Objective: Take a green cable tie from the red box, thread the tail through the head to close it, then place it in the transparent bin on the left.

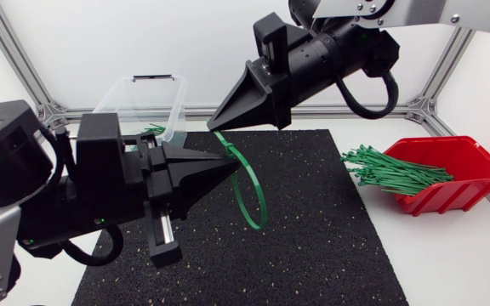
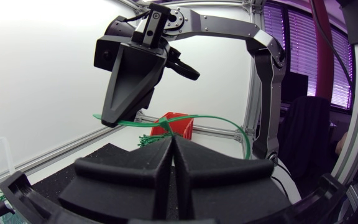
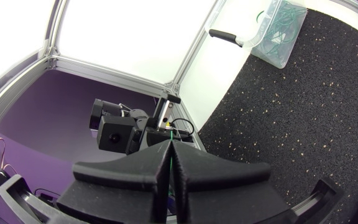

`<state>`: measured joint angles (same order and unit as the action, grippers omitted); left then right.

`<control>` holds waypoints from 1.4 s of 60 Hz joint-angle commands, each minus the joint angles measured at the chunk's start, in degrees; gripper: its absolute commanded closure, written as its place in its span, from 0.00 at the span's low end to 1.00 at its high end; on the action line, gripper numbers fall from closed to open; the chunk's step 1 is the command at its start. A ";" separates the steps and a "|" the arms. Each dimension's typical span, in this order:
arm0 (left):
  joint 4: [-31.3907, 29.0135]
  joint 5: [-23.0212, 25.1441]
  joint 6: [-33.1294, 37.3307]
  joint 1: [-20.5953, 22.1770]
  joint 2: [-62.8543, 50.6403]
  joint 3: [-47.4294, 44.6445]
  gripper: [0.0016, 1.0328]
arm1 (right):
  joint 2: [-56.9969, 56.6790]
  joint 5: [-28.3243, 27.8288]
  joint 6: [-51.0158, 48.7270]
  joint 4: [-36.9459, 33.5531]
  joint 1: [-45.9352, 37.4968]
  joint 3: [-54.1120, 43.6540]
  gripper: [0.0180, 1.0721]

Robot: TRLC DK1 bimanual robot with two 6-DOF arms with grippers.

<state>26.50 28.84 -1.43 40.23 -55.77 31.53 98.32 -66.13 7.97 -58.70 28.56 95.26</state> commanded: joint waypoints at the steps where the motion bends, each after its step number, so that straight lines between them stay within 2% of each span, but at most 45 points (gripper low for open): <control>1: -0.57 3.50 1.17 1.96 0.75 -1.21 0.97 | 2.14 1.18 1.26 1.66 0.18 1.94 0.95; 7: -1.63 3.50 1.17 0.29 0.84 -0.42 0.97 | 1.34 1.26 1.26 1.66 0.45 0.45 0.94; 9: -1.80 3.50 1.17 -0.06 1.10 -0.24 0.97 | 0.99 1.26 1.17 1.66 0.36 0.10 0.91; 13: -2.86 3.50 1.17 -1.82 1.63 0.46 0.97 | 0.03 2.58 0.73 1.66 -0.26 -0.08 0.72; 14: -3.21 3.50 1.17 -2.17 1.89 0.73 0.97 | -0.24 3.02 0.21 1.57 -0.34 0.01 0.63; 16: -4.53 3.77 1.17 -3.49 1.89 1.69 0.97 | -0.41 4.08 -0.67 1.30 -0.78 0.10 0.54; 19: -5.76 4.56 1.17 -5.07 1.89 2.84 0.97 | -0.50 5.48 -1.29 1.04 -1.57 0.10 0.50; 22: -6.81 4.65 1.17 -6.65 1.89 3.80 0.97 | -0.50 6.54 -2.08 0.51 -2.01 0.10 0.35; 27: -9.54 4.65 1.08 -9.38 0.84 6.18 0.97 | -0.50 8.12 -4.01 -0.45 -2.63 0.10 0.25; 30: -11.03 4.65 1.08 -10.96 -0.13 7.76 0.97 | -0.33 10.41 -5.42 -0.81 -2.80 -0.08 0.13; 35: -13.32 4.56 1.08 -13.77 -1.45 10.48 0.97 | -0.15 12.87 -7.88 -1.86 -3.16 -0.43 0.05; 41: -18.33 4.56 1.61 -19.05 -4.88 16.20 0.97 | -0.50 16.56 -9.37 -1.77 -4.12 -1.22 0.05; 50: -25.01 3.68 5.04 -24.50 -8.92 23.14 0.97 | -1.12 22.18 -11.48 -0.45 -4.83 -3.07 0.05; 51: -26.50 2.10 5.91 -25.55 -10.06 24.90 0.97 | -1.12 23.15 -11.75 -0.37 -4.83 -3.15 0.05; 59: -31.69 -1.15 10.22 -29.86 -14.54 30.96 0.96 | -2.00 29.92 -14.03 1.74 -5.35 -5.35 0.05; 64: -35.03 -5.11 13.82 -31.70 -19.11 35.36 0.90 | -2.96 34.22 -14.91 3.41 -5.44 -6.67 0.05; 69: -35.99 -10.30 16.81 -33.28 -23.42 38.78 0.89 | -3.75 37.30 -15.61 4.82 -5.35 -8.08 0.05; 73: -37.31 -11.44 18.48 -34.95 -26.76 41.95 0.89 | -4.72 40.99 -16.05 7.02 -5.35 -9.83 0.05; 78: -38.19 -13.02 19.27 -36.36 -30.19 44.76 0.89 | -5.34 43.01 -17.11 8.07 -5.35 -10.98 0.05; 84: -37.84 -18.03 21.65 -36.71 -33.70 47.05 0.89 | -6.74 46.00 -17.63 10.27 -5.35 -12.56 0.05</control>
<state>-11.33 12.38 17.65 3.84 -87.33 75.90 93.56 -21.50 -8.21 -49.45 23.53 84.82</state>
